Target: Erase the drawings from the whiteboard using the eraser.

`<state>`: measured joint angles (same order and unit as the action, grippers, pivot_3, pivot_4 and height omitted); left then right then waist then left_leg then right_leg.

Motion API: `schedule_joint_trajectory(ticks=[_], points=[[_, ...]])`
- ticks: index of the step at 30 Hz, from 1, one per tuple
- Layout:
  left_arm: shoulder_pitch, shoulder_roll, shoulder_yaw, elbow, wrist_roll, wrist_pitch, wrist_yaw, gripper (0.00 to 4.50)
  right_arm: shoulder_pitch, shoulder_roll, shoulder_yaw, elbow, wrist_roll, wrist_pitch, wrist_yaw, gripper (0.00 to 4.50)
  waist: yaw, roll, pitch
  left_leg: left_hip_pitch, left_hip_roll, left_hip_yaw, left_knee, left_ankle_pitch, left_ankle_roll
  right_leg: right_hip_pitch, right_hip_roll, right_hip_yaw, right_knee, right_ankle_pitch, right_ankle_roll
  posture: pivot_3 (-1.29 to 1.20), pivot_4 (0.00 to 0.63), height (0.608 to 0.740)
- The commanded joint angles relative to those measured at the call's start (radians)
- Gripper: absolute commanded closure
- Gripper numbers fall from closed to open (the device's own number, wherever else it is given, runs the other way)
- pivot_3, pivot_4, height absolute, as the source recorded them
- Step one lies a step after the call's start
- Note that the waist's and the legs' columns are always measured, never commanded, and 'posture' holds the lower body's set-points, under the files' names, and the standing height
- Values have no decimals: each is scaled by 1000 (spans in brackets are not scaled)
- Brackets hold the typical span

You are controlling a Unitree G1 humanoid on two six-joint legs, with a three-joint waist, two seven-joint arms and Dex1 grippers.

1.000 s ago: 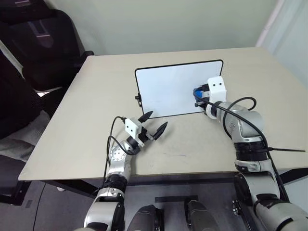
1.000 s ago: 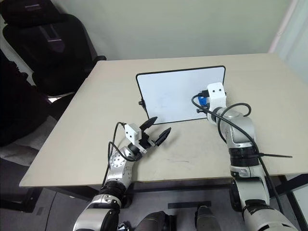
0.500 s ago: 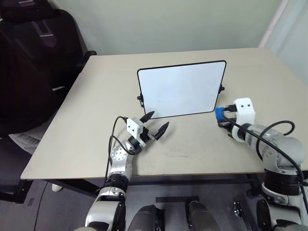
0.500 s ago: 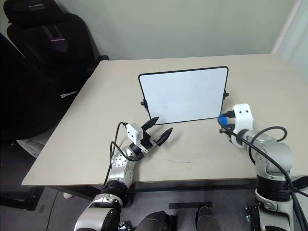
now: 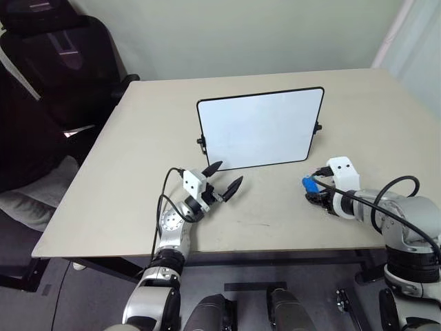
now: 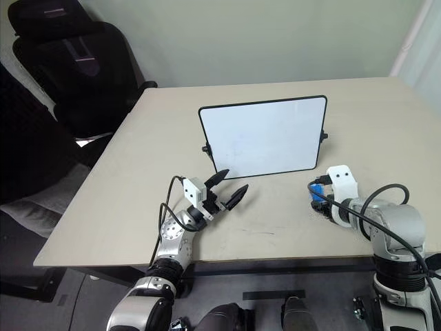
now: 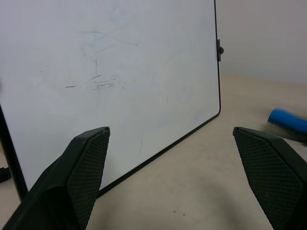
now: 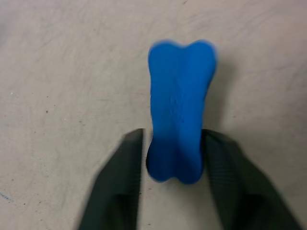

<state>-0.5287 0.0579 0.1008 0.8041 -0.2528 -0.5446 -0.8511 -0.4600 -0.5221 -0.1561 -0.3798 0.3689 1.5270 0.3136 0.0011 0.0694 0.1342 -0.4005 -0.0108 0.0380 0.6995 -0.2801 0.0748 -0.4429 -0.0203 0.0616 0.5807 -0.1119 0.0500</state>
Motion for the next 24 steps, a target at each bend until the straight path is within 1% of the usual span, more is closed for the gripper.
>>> schedule_joint_trajectory(ticks=[1, 3, 5, 8, 9, 11, 13, 15, 18, 20, 24], points=[[18, -21, -1, 46, -4, -27, 2, 0, -25, -18, -12, -37, 14, -81, 27, 1164, 0, 0, 0, 0, 0, 0, 0, 0, 0, 0, 0, 0, 0, 0, 0, 0, 150, 726], [12, -25, -4, 53, 0, -30, 4, 0, -7, -39, -7, -41, 8, -161, 47, 1164, 2, 0, 0, 0, 0, 0, 0, 0, 0, 0, 0, 0, 0, 0, 0, 0, 150, 726], [10, -32, -10, 58, 6, -41, 6, 0, 13, -37, -26, -49, 12, -241, 62, 1164, 4, 0, 0, 0, 0, 0, 0, 0, 0, 1, 0, 0, 0, 0, 0, 0, 150, 726], [1, -48, -4, 72, 7, -42, 21, 0, 72, -9, -73, -82, -15, -520, 78, 1164, 6, 1, 0, 0, 0, -1, 0, 0, 0, 1, 0, 0, 0, 0, 0, 0, 150, 726], [-6, -51, 1, 83, 4, -39, 22, 0, 95, 5, -90, -86, -17, -598, 82, 1164, 8, 1, -1, 0, 0, -1, 0, 0, 0, 1, 0, 0, 0, 0, 0, 0, 150, 726], [-32, -50, 14, 119, 1, -35, 26, 0, 142, 79, -144, -81, -8, -752, 55, 1164, 10, 2, -1, 0, 0, -1, 0, 0, 1, 2, -1, 0, -1, 0, 0, 0, 150, 726], [-62, -42, 26, 159, 5, -37, 34, 0, 184, 139, -153, -78, -25, -894, 34, 1164, 12, 2, -1, 1, 0, -2, 0, 0, 1, 2, -1, 0, -2, 0, 0, 0, 150, 726], [-92, -30, 45, 203, 5, -35, 49, 0, 206, 185, -154, -81, 1, -928, 30, 1164, 12, 2, -1, 2, 0, -2, 0, 0, 0, 2, -1, 0, -3, 0, 0, 0, 150, 726], [-145, -9, 95, 278, -26, -2, 49, 0, 219, 224, -159, -40, -45, -1004, -32, 1164, 12, 0, 0, 0, -1, -2, 0, -3, -4, 4, -1, 1, -3, 0, 1, 0, 150, 726], [-167, 7, 113, 311, -33, 3, 29, 0, 230, 250, -152, -46, -9, -1019, -23, 1164, 11, -1, 1, 0, -1, -2, 1, -4, -7, 5, -1, 2, -4, 0, 1, 0, 150, 726], [-177, 12, 128, 335, -39, 4, -16, 0, 252, 240, -89, -60, -18, -1044, 13, 1164, 8, -3, 3, 0, -2, -2, 1, -4, -7, 6, -1, 2, -4, 1, 1, 0, 150, 726]])
